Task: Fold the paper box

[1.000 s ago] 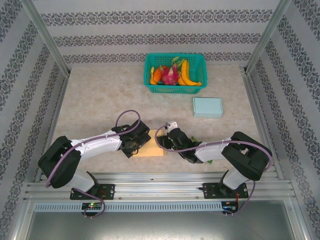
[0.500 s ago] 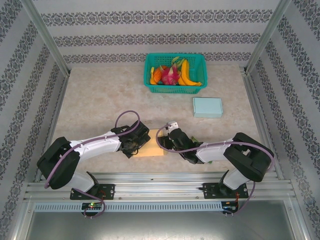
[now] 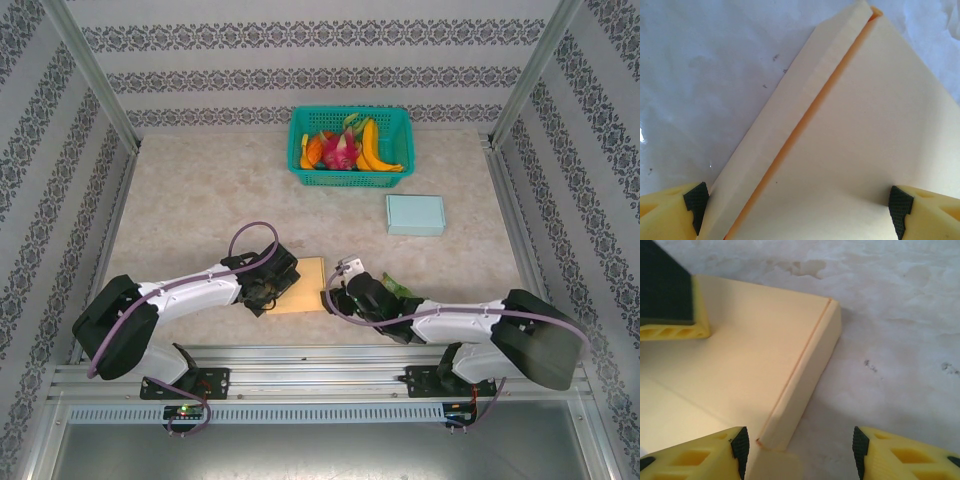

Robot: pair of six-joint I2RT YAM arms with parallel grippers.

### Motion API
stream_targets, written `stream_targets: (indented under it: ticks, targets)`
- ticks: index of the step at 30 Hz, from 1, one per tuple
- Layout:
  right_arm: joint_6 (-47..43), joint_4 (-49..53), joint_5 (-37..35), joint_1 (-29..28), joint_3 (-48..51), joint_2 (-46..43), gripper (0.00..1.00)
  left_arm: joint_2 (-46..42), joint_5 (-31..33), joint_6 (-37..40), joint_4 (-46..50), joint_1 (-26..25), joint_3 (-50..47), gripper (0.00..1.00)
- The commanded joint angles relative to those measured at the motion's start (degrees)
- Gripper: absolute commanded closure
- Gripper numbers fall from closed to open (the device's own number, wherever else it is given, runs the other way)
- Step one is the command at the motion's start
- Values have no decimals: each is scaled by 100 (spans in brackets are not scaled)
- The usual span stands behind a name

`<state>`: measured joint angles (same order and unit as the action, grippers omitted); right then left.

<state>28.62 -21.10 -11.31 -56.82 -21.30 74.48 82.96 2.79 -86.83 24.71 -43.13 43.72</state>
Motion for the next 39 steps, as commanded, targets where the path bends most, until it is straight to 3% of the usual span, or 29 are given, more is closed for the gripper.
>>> stream_targets:
  ticks: [1,14,23,39]
  targets:
    - [293,122,27,-140,126,-170,43,35,225,-146,448,-46,-197,7]
    - [694,-105,286,-570,-132,493,54,67,227,-184,447,-55,-214,7]
    - [707,-179,173,-760,-234,539,68,70,231,-206,478,-72,-203,7]
    - [801,-288,747,-790,-158,67,71,89,251,-236,534,-99,-157,8]
